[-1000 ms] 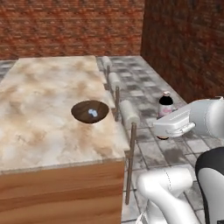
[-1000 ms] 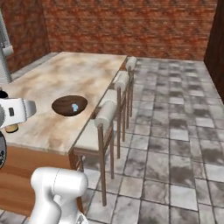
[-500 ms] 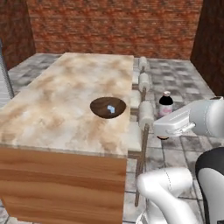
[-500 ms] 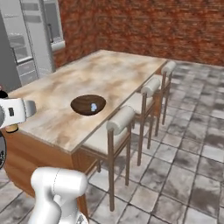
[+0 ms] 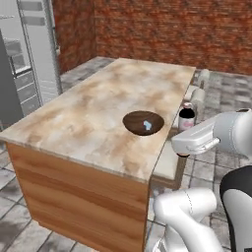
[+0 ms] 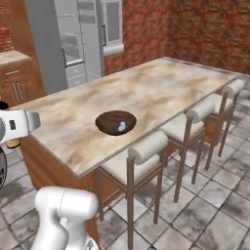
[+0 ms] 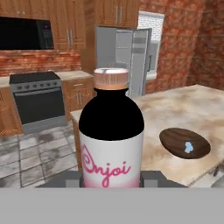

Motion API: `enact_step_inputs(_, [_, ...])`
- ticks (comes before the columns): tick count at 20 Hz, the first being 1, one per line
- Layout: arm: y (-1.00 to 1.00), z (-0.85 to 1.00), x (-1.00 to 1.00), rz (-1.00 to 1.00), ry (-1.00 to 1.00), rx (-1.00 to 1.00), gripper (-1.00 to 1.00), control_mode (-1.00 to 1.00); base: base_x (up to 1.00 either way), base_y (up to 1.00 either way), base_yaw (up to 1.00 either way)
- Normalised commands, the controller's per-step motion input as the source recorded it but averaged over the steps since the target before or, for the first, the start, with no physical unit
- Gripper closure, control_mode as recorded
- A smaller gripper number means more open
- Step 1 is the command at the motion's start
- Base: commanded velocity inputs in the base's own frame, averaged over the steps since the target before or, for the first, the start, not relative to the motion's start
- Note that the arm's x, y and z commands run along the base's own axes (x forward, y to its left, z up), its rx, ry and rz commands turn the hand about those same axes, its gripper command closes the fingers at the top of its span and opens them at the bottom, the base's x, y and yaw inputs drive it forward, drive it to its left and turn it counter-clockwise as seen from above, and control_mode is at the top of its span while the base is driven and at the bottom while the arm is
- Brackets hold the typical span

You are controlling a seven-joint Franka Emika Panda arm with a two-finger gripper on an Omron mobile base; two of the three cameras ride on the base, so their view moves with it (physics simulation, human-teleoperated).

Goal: Open the fridge, grab two sodas, and place both sodas inside the bowl with ice on the dining counter.

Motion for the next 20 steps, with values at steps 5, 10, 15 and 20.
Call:
enact_step_inputs(5, [0.00, 0.00, 0.00, 0.00, 0.00, 0.00, 1.00, 1.00, 0.27, -0.62, 0.44])
enact_step_inputs(10, [0.00, 0.00, 0.00, 0.00, 0.00, 0.00, 1.00, 1.00, 0.28, -0.71, 0.39])
enact_step_inputs(15, [0.00, 0.00, 0.00, 0.00, 0.00, 0.00, 1.00, 1.00, 0.11, -0.92, 0.31])
enact_step_inputs(20, [0.00, 0.00, 0.00, 0.00, 0.00, 0.00, 1.00, 1.00, 0.07, -0.95, 0.30])
